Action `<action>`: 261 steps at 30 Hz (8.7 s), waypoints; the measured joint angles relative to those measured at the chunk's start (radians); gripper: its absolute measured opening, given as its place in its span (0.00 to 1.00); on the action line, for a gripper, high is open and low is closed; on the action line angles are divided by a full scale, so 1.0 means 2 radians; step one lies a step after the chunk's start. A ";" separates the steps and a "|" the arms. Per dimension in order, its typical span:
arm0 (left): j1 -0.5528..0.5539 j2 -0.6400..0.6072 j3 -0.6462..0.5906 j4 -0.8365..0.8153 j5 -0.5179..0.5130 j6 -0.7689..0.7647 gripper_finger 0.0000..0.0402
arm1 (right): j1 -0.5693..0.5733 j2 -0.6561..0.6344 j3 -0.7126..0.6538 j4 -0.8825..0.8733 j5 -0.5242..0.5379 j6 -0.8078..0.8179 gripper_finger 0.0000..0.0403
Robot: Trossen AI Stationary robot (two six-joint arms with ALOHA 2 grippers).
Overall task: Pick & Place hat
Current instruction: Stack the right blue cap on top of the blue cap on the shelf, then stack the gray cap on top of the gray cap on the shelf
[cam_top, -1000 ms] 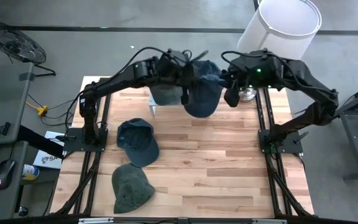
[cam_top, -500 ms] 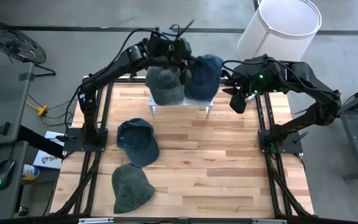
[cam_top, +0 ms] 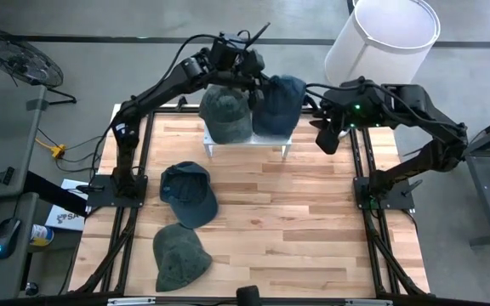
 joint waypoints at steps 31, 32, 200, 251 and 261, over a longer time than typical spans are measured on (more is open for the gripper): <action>0.026 0.047 -0.004 -0.027 0.028 0.028 0.02 | 0.168 -0.066 -0.424 0.436 0.285 0.127 0.02; 0.026 0.047 -0.004 -0.028 0.023 0.029 0.02 | 0.168 -0.066 -0.439 0.464 0.294 0.117 0.01; -0.306 -0.101 -0.027 -0.413 -0.280 -0.332 0.66 | 0.192 -0.270 -0.541 0.445 0.080 0.125 0.00; -0.677 -0.016 -0.270 -0.223 -0.100 -0.671 0.66 | 0.341 -0.262 -0.541 0.357 0.101 0.167 0.00; -0.689 -0.018 -0.270 -0.347 -0.133 -0.400 0.66 | 0.341 -0.226 -0.541 0.356 0.108 0.194 0.00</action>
